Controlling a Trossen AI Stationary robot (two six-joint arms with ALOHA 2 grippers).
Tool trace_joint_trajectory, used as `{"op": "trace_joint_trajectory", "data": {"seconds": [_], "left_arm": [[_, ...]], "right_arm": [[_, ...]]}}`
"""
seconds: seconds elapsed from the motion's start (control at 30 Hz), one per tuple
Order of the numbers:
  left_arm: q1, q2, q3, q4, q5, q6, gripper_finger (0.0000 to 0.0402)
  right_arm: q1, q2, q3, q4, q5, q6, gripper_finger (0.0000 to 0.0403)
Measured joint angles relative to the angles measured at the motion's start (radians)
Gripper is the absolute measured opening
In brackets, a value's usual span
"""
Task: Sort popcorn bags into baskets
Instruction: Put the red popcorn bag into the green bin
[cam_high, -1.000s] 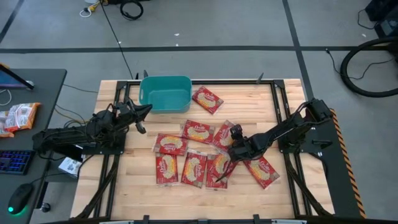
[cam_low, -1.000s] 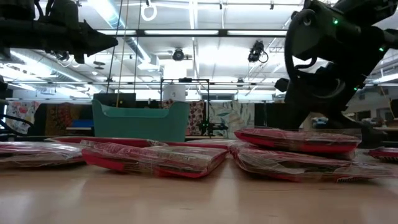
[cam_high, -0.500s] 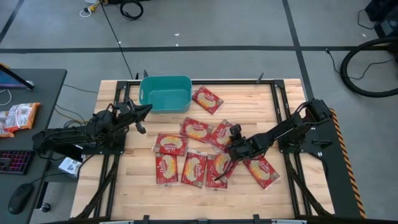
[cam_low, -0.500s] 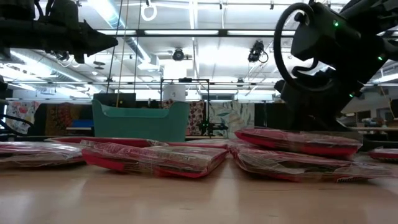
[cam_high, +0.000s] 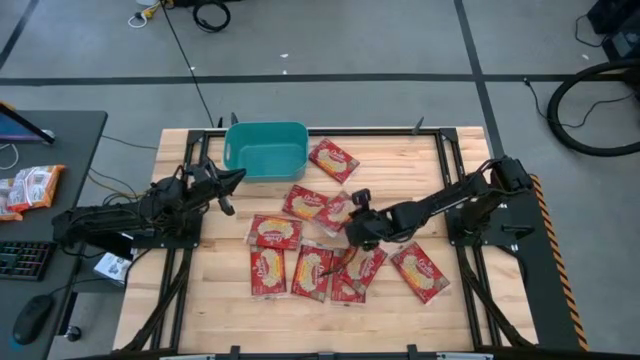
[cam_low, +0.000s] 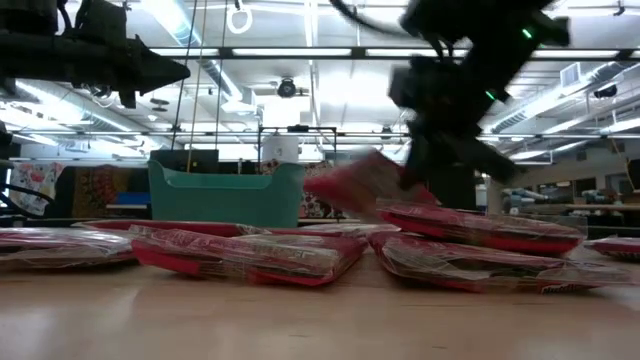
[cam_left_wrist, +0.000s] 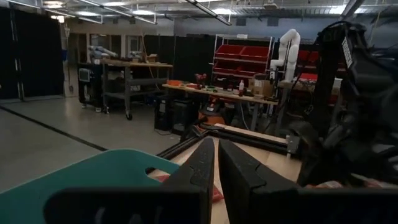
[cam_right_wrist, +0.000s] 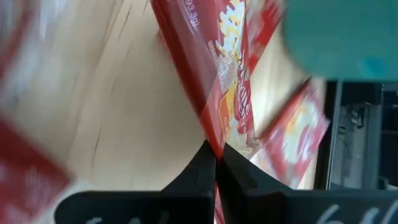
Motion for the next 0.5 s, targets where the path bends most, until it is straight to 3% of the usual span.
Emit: {"op": "trace_joint_trajectory", "data": {"seconds": [0.27, 0.5], "left_arm": [[0.0, 0.0, 0.126, -0.274, 0.043, -0.053, 0.0027], [-0.001, -0.001, 0.139, -0.249, 0.04, -0.017, 0.0027]], "right_arm": [[-0.06, 0.0, 0.188, 0.026, -0.102, -0.055, 0.0007], [-0.114, 0.0, 0.306, 0.093, -0.145, -0.059, 0.0007]]}}
